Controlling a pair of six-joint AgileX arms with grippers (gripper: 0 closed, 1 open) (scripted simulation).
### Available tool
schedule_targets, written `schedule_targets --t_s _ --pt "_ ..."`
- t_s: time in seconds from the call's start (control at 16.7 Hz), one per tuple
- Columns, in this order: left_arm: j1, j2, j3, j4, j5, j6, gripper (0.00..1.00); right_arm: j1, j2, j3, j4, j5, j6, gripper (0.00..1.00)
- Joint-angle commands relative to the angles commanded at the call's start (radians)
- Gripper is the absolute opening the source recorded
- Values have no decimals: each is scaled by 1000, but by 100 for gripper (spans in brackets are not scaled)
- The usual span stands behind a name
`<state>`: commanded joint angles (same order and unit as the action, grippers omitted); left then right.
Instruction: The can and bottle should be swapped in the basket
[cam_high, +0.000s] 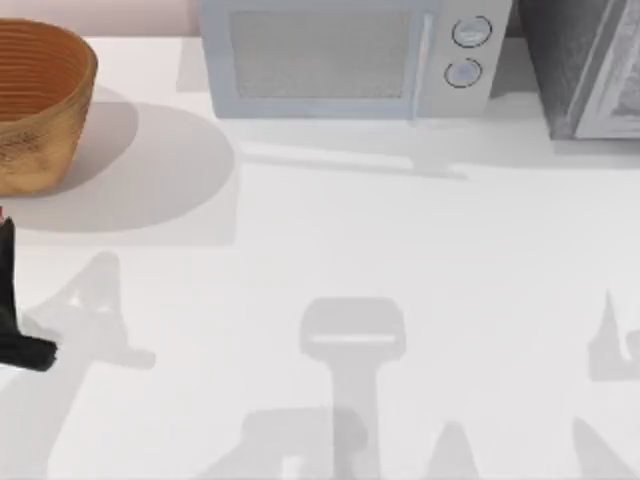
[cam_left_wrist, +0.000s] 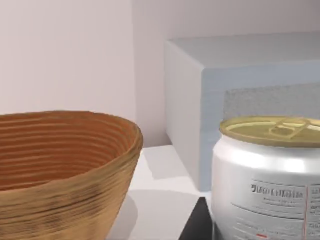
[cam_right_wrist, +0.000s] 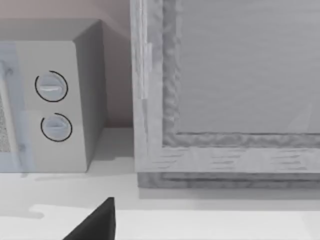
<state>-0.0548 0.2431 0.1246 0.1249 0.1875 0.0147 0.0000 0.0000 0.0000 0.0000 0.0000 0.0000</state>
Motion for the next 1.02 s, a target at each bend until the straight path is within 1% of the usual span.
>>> schedule_targets --t_s 0.24,0.54,1.02 --pt "-56 258 109 123 178 9 0 0 0 0 0 0 0 100" --pt "-121 552 230 269 369 11 0 0 0 0 0 0 0 100" --pt "-212 1024 409 510 641 -6 0 0 0 0 0 0 0 100"
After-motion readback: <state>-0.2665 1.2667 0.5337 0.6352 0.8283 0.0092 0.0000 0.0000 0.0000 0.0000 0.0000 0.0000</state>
